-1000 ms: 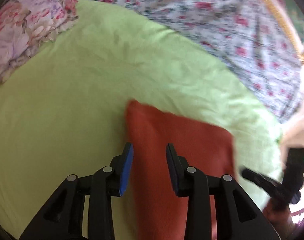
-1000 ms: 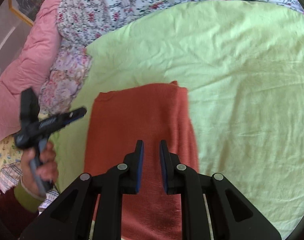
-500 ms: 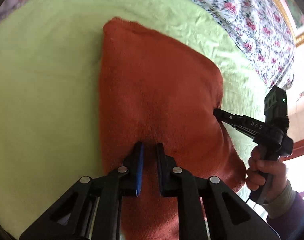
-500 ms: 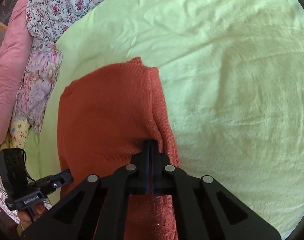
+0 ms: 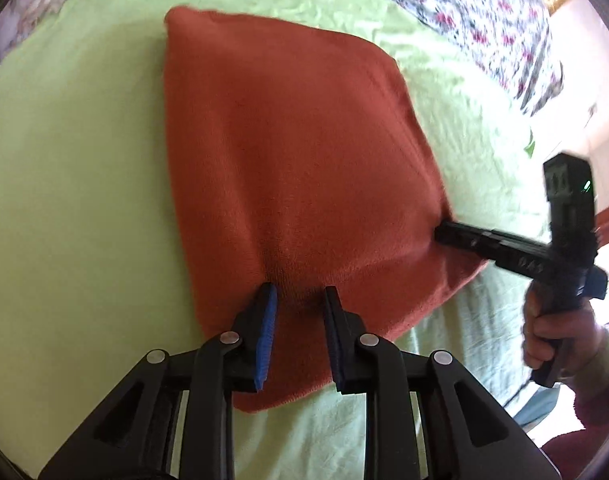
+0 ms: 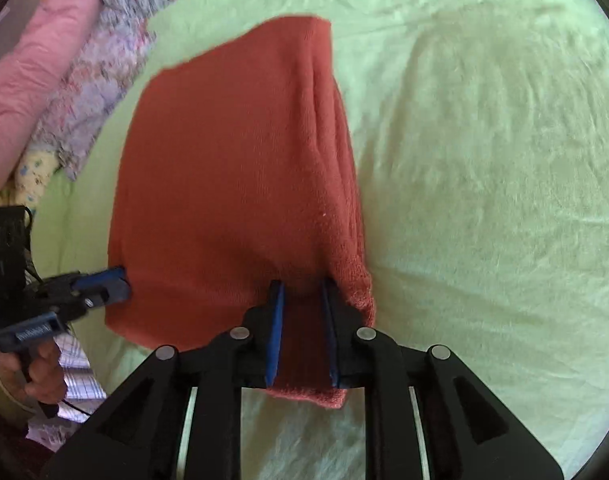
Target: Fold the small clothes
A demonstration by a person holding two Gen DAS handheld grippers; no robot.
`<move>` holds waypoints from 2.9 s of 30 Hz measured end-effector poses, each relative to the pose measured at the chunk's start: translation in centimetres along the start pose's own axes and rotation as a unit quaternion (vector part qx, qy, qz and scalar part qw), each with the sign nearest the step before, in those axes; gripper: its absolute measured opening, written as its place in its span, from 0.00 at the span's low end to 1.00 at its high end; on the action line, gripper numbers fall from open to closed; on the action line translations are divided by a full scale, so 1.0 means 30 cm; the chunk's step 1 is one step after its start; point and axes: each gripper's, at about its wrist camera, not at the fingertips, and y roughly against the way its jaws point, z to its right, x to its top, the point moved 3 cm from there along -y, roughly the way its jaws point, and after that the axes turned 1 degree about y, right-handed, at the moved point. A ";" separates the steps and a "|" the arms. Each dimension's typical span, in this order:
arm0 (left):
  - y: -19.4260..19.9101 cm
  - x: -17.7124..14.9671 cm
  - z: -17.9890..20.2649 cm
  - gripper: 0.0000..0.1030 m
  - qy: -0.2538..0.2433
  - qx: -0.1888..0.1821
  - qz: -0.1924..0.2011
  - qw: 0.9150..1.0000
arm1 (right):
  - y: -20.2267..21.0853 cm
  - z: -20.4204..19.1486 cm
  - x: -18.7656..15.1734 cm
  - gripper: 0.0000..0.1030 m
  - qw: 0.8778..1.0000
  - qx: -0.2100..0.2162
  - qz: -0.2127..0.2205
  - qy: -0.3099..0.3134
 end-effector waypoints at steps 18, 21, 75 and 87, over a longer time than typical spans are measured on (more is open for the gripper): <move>0.197 -0.233 -0.011 0.49 -0.051 0.034 0.013 0.998 | 0.233 -0.123 -0.207 0.37 0.998 0.004 0.054 -0.043; 0.215 -0.247 -0.017 0.49 -0.063 0.047 0.018 0.997 | 0.237 -0.150 -0.240 0.39 0.997 0.001 0.058 -0.041; 0.281 -0.143 -0.058 0.86 -0.069 0.220 0.071 0.970 | 0.221 -0.311 -0.175 0.83 0.995 -0.028 0.058 0.073; 0.257 -0.056 -0.067 0.89 -0.047 0.224 0.075 0.970 | 0.173 -0.275 -0.070 0.84 0.996 -0.015 0.038 0.084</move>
